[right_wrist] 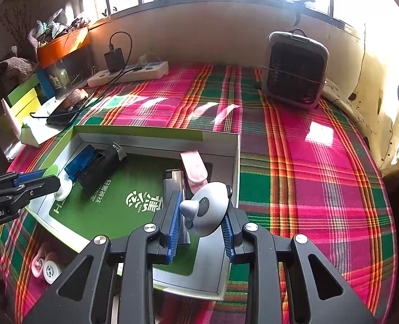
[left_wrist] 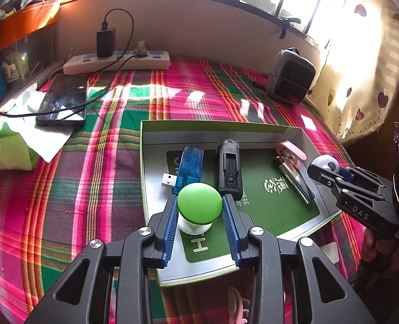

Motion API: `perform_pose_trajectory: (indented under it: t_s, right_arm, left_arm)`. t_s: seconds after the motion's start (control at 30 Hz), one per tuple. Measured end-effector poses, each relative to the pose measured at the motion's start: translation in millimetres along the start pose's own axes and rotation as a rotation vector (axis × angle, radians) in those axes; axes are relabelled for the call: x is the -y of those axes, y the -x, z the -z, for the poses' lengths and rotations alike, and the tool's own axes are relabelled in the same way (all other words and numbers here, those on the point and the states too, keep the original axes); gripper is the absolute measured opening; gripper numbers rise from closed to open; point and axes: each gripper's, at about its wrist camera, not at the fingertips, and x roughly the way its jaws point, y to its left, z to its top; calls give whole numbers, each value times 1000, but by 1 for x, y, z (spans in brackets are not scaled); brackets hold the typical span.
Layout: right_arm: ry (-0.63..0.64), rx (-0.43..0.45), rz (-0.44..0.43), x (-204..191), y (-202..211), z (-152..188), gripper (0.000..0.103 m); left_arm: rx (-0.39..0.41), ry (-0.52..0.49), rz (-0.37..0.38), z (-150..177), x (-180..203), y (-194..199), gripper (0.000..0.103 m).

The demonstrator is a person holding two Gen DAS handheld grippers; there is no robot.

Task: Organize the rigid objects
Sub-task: 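Lower the green object and panda ball into the box and open both tools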

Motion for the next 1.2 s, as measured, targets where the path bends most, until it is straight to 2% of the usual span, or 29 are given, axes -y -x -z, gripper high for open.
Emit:
perform_pose_trajectory:
  t_s: [0.53, 0.73, 1.2]
  right_arm:
    - [36, 22, 21, -7, -6, -1, 29]
    - [78, 35, 64, -12, -7, 1, 29]
    - [81, 23, 44, -14, -12, 3, 29]
  left_arm:
    - [13, -11, -22, 0, 2, -2, 32]
    - [15, -15, -28, 0, 2, -2, 32]
    - [15, -26, -38, 1, 3, -3, 32]
